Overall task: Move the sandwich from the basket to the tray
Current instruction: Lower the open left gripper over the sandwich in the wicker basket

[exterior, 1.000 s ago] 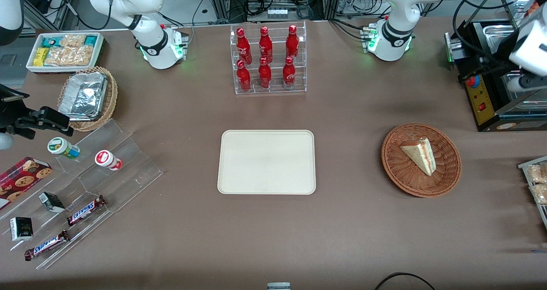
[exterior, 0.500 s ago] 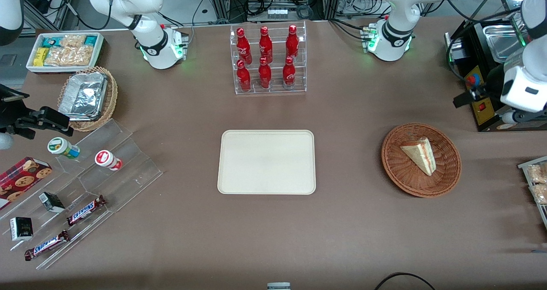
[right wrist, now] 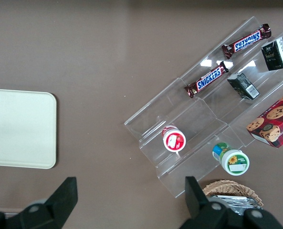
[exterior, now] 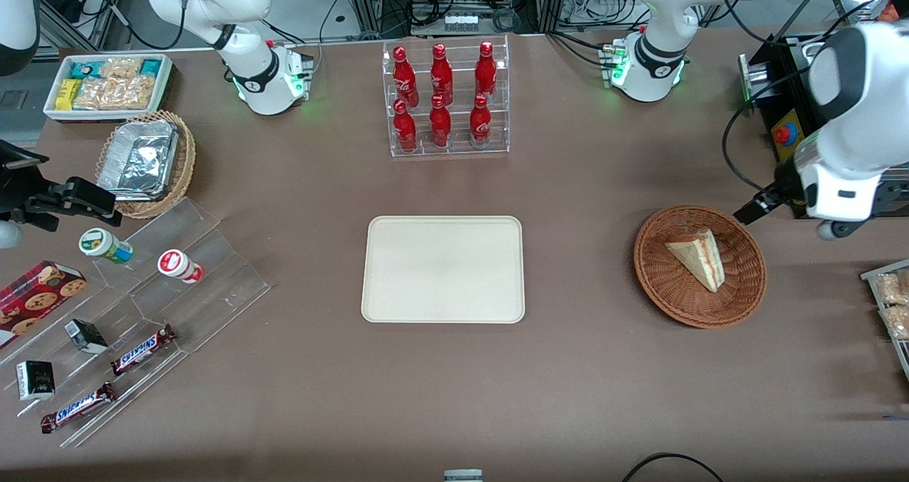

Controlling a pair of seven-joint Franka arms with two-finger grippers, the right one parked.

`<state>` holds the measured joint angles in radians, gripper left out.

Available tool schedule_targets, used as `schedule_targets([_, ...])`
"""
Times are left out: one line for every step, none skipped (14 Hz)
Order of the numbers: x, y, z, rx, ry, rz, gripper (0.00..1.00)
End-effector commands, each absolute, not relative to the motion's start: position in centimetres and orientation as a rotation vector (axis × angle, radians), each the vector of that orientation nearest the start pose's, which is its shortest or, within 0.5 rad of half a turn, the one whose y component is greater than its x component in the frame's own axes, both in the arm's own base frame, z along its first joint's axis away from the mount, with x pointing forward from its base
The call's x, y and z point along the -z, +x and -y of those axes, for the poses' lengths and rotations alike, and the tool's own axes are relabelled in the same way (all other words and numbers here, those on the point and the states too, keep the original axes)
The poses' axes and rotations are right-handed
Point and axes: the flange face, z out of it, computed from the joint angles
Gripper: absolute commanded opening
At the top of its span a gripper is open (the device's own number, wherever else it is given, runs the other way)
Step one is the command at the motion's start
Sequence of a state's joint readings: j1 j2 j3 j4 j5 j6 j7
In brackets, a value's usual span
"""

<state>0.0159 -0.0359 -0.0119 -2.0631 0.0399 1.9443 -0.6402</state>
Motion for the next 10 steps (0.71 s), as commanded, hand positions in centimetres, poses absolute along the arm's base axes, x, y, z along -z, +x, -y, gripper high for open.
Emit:
schedule_targets([-40.0,51.8,-0.5,-0.043,-2.93,0.977,1.0])
schedule_targets([-38.8,52.0,-0.5,-0.041,-2.931,0.978,1.0])
schedule_targets([-37.8,52.3,-0.5,-0.049,-2.932,0.98,1.0])
schedule_targets([-37.1,52.6,-0.5,-0.037,-2.931,0.991,1.0])
schedule_targets([-36.2,52.7,-0.5,-0.047,-2.926,1.005,1.0])
schedule_targets([-35.5,52.7,-0.6,-0.052,-2.924,1.01,1.0])
schedule_targets([-35.0,52.7,-1.6,-0.048,-2.918,1.043,1.0])
schedule_targets([-34.5,52.6,-1.8,-0.044,-2.918,1.049,1.0])
schedule_targets([-33.7,52.6,-1.8,-0.042,-2.919,1.051,1.0])
schedule_targets([-33.0,52.7,-1.8,-0.049,-2.915,1.057,1.0])
